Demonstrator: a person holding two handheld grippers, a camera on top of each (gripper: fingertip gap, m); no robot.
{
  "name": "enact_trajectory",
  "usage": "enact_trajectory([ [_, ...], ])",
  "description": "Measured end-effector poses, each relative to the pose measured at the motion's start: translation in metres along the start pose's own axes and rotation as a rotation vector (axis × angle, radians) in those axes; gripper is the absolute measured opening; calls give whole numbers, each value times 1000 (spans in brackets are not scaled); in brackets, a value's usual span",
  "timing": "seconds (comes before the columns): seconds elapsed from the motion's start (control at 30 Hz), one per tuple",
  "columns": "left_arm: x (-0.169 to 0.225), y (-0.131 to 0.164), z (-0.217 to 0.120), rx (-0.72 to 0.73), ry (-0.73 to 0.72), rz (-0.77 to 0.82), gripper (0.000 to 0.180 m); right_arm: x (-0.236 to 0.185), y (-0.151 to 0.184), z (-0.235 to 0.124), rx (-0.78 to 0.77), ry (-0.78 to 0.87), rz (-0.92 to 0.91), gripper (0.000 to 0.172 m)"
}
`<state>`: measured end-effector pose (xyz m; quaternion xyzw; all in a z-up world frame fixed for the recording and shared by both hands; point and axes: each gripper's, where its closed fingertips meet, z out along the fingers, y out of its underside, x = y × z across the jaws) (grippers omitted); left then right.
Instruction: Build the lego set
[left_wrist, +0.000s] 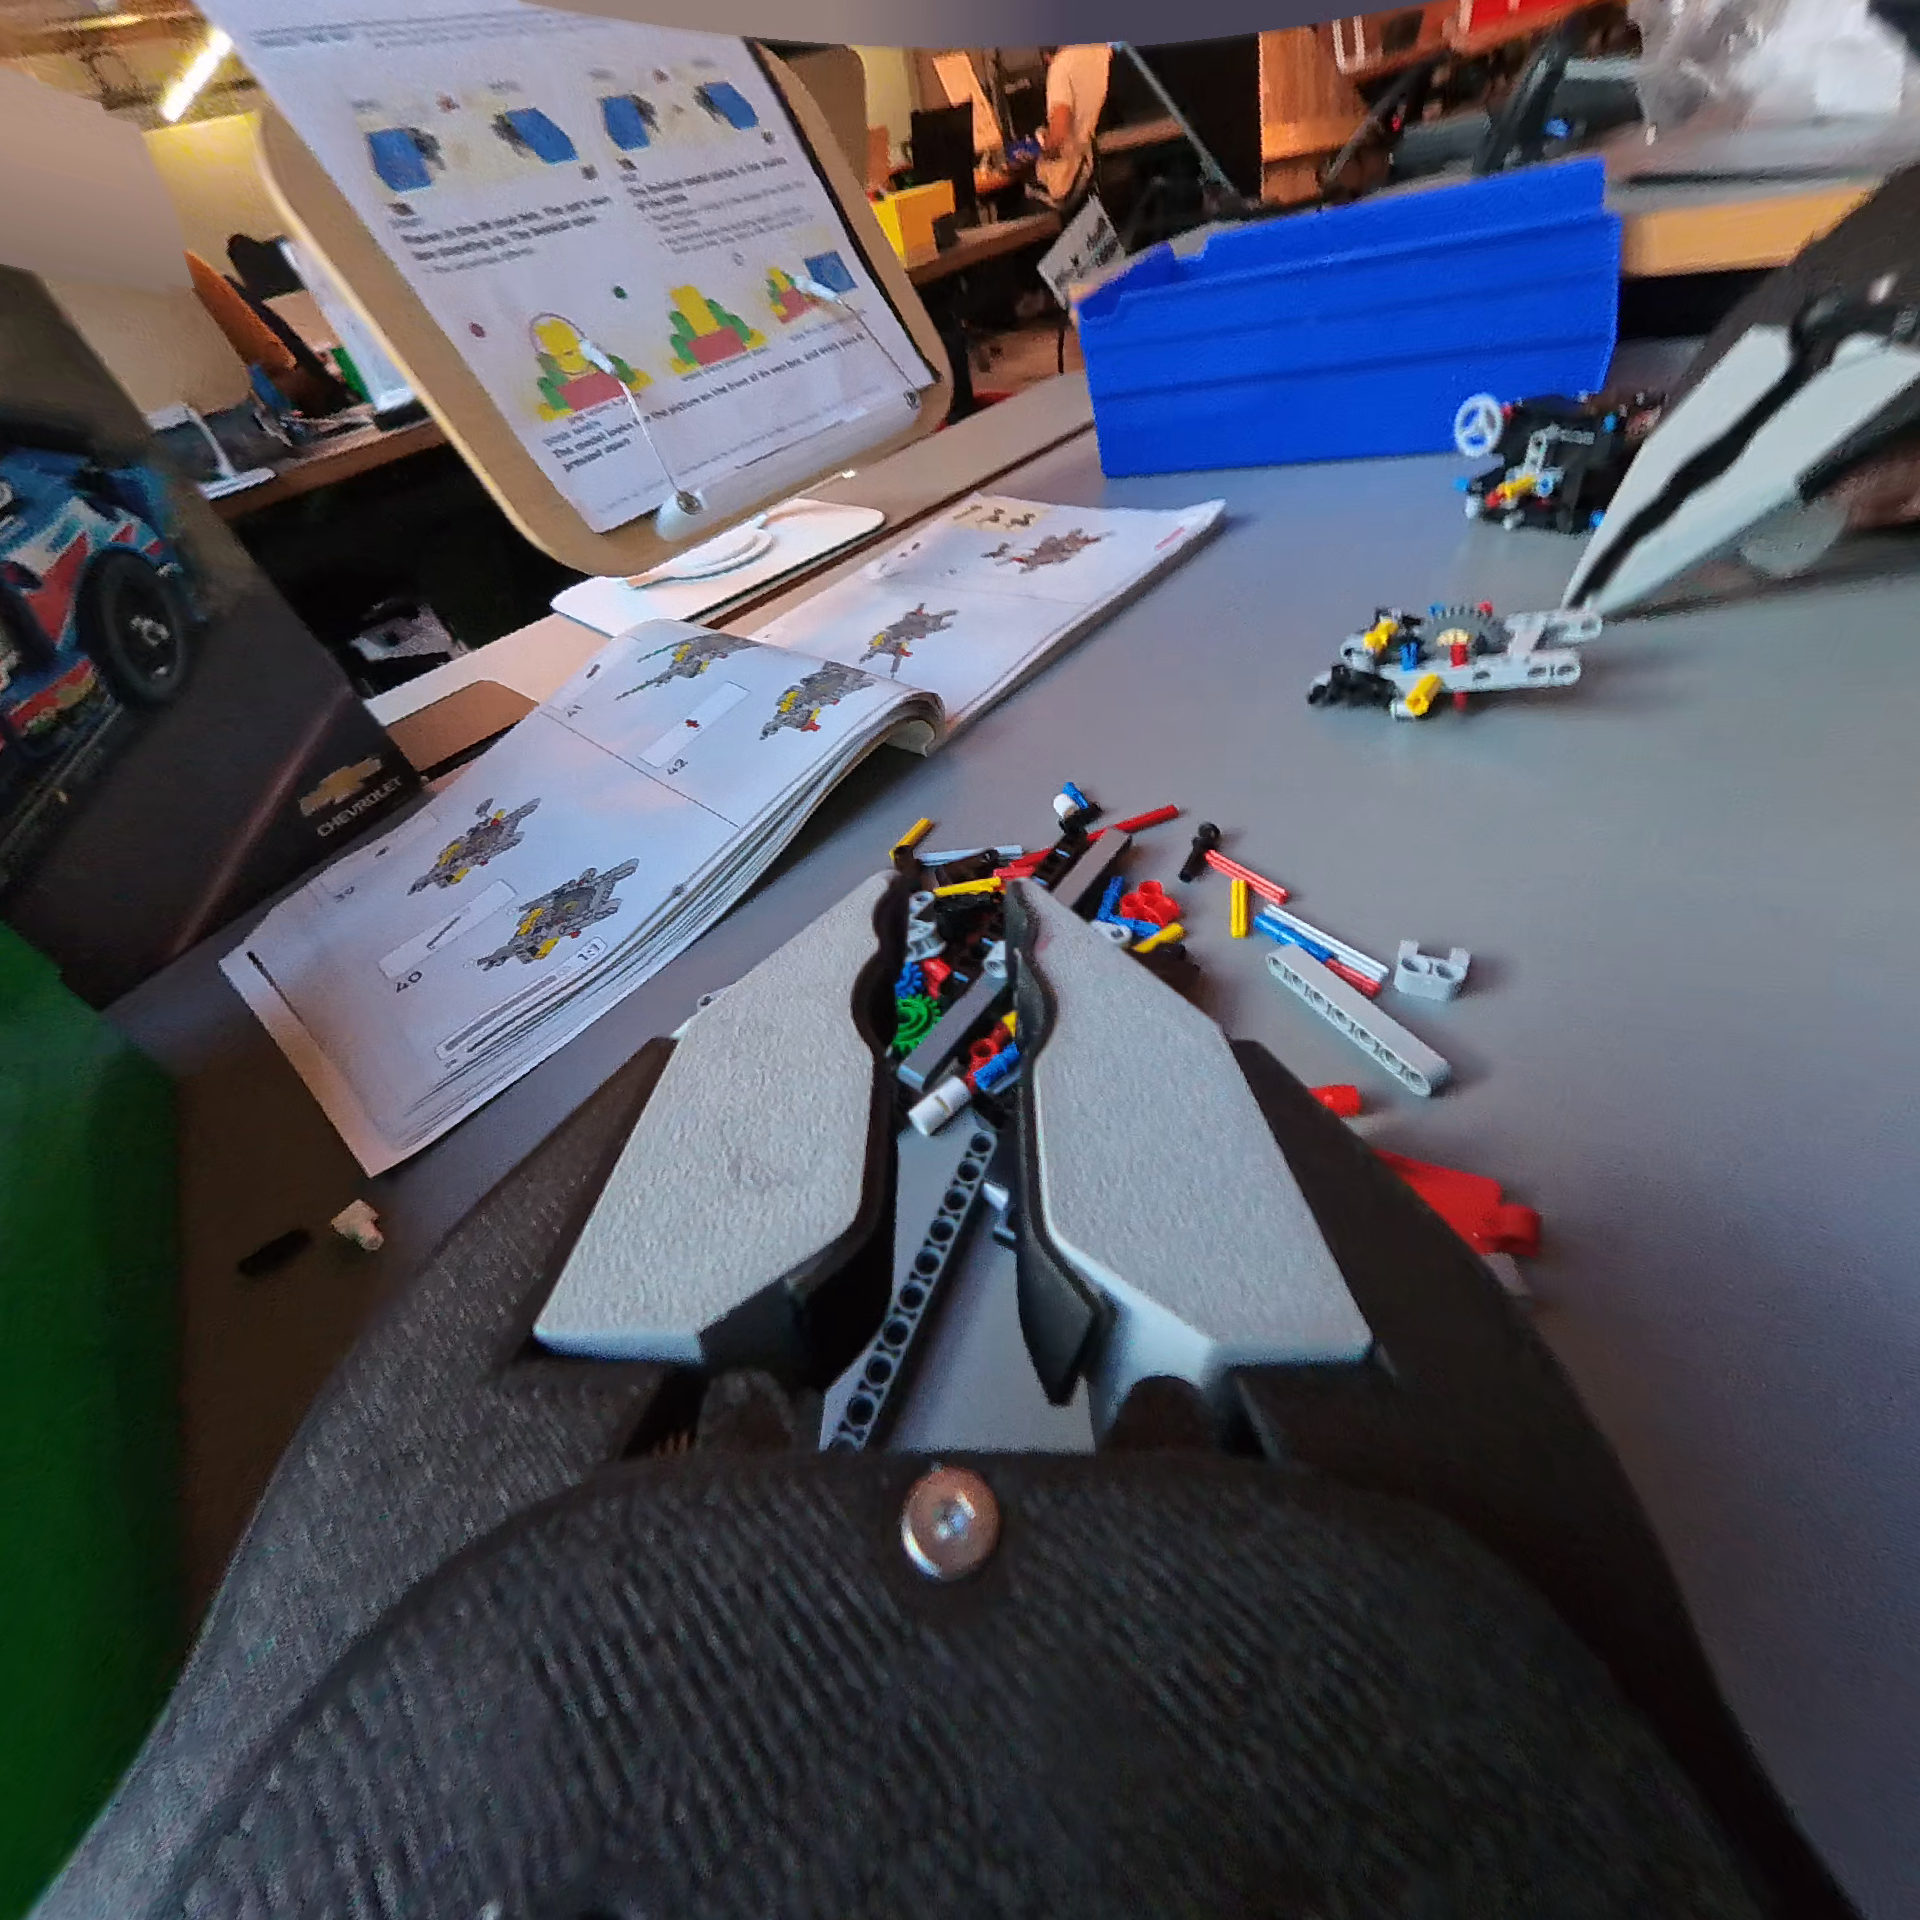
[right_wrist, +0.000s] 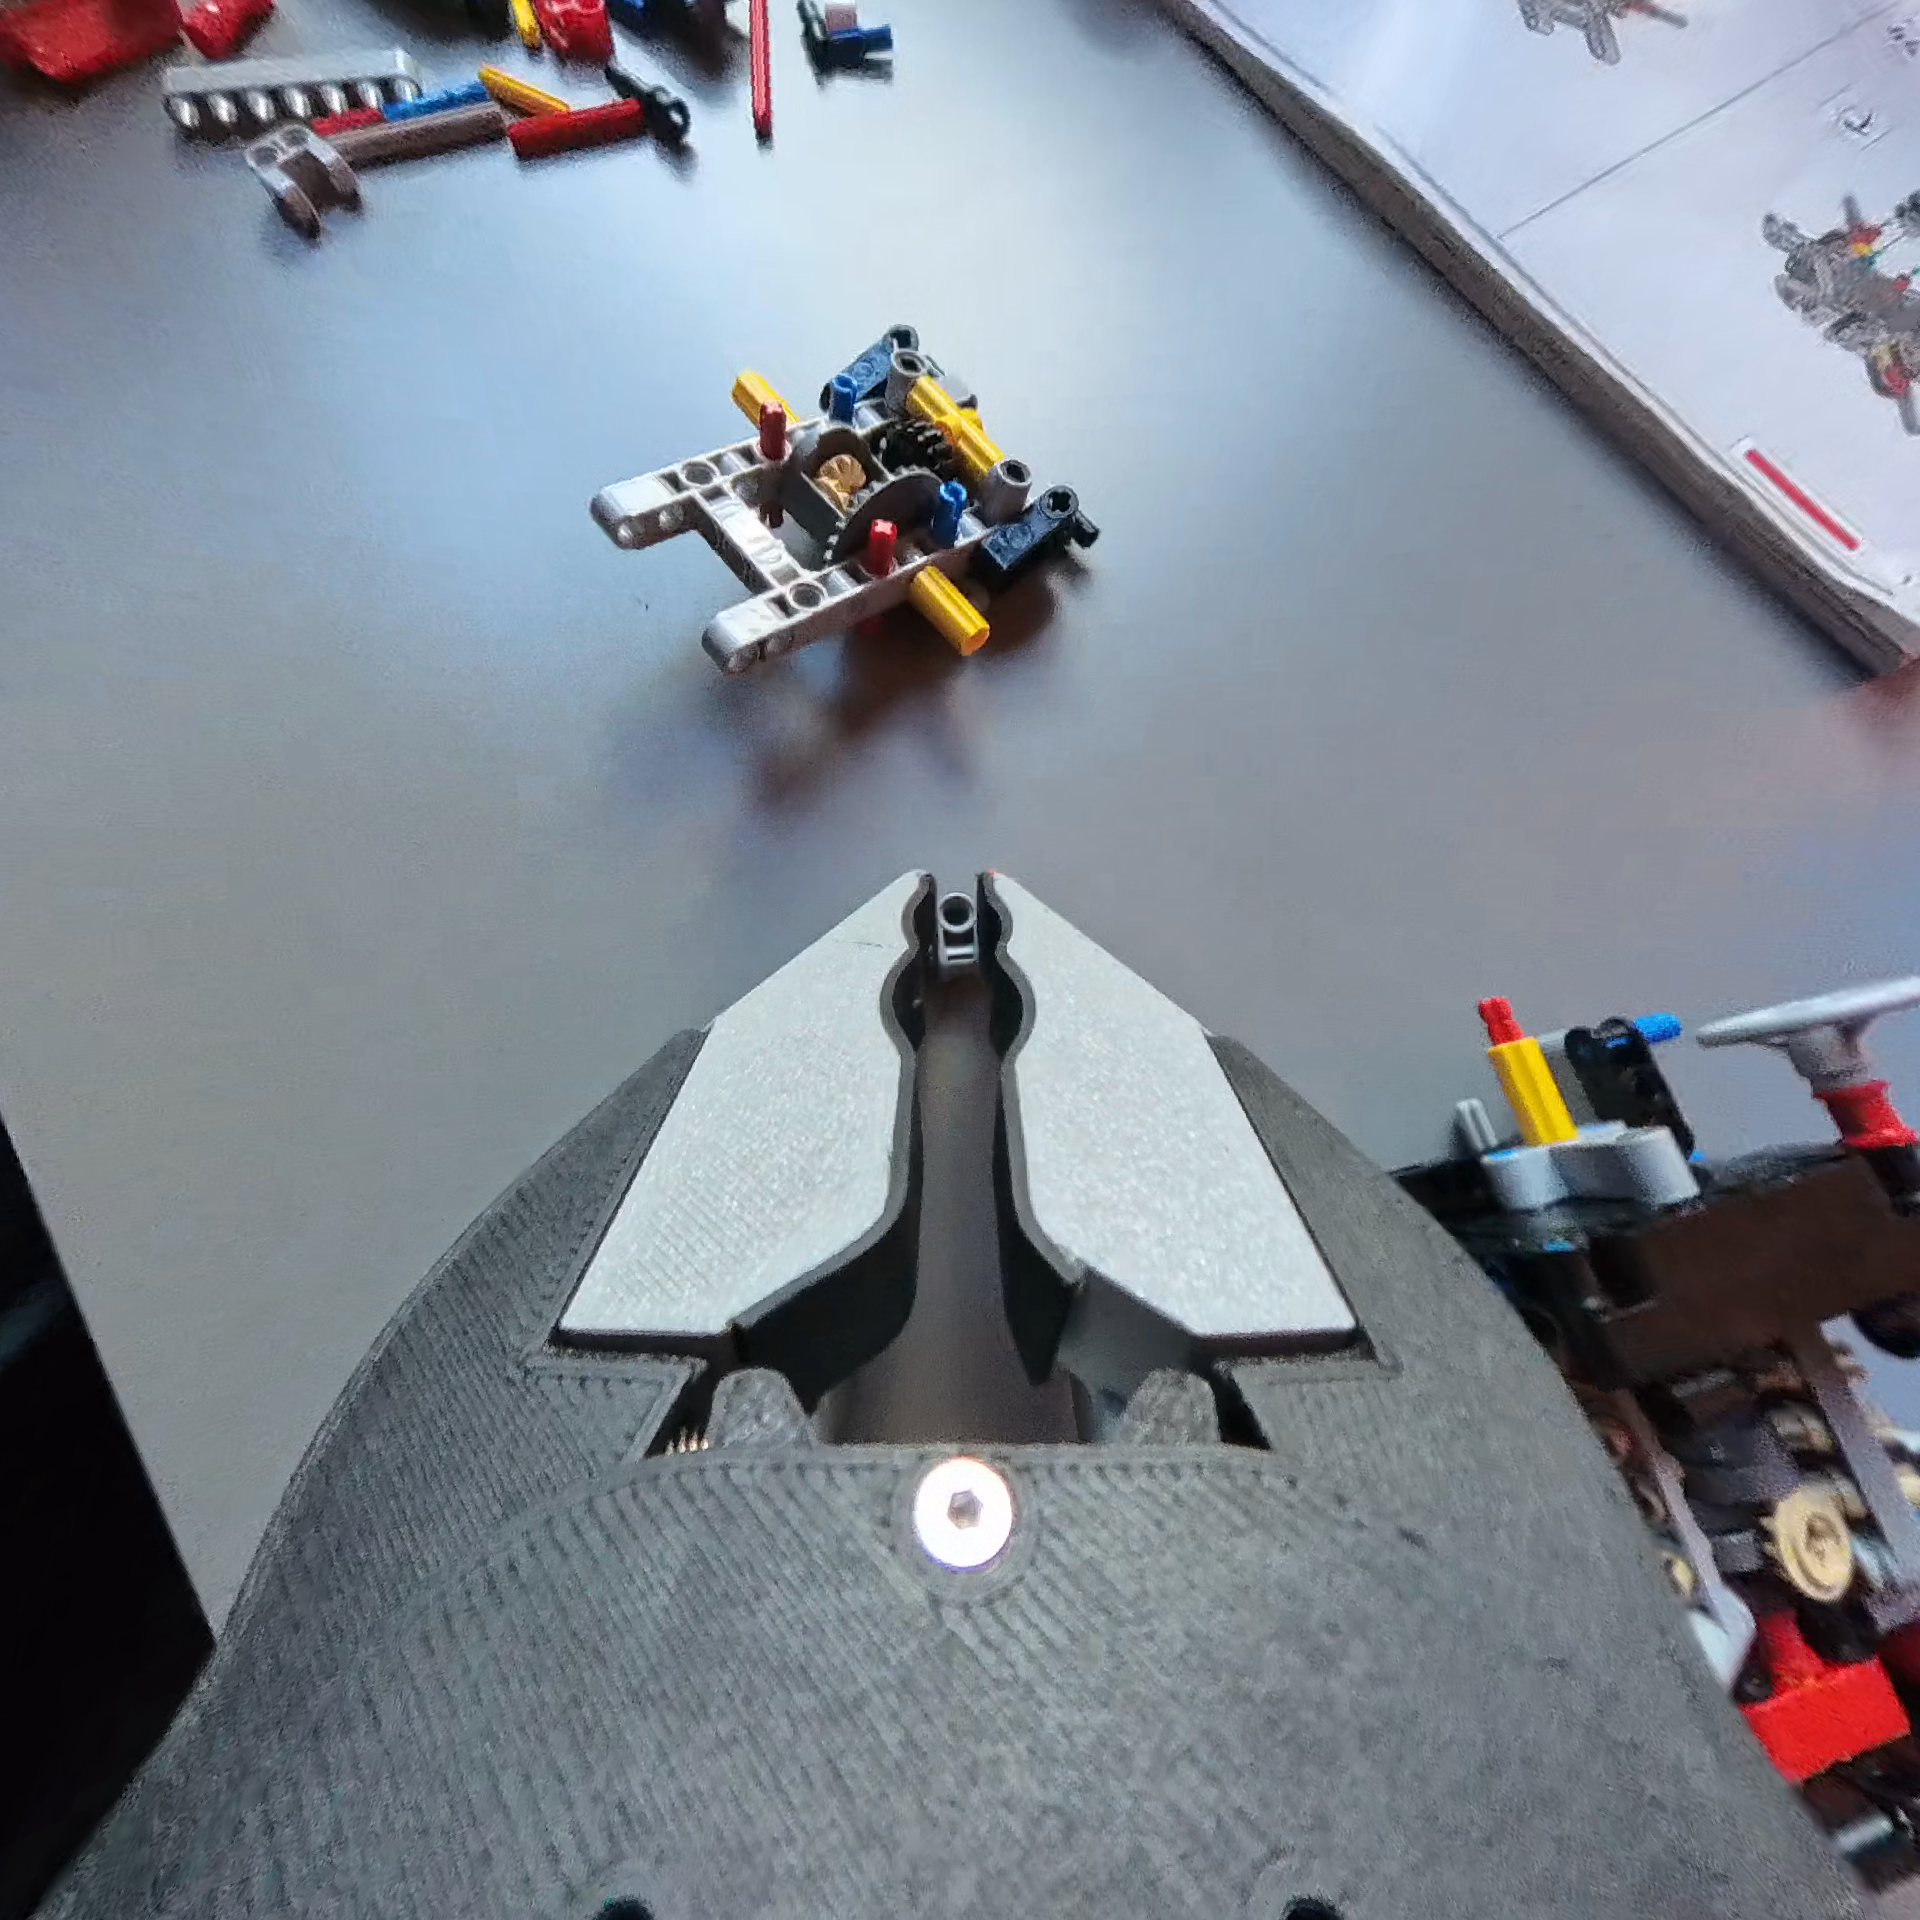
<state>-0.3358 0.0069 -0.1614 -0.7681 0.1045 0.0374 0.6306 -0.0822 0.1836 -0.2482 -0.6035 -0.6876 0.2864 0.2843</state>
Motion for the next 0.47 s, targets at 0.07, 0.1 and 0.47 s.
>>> enact_trajectory([
  [0.07,-6,-4,-5,39,-8,-49,14,1,-1,2,-1,-3,2,4],
  [0.1,-8,-5,-6,54,-3,-73,14,1,-1,2,0,-9,11,4],
  [0.47,-15,-8,-11,91,4,-144,11,3,-2,4,-6,51,35,5],
])
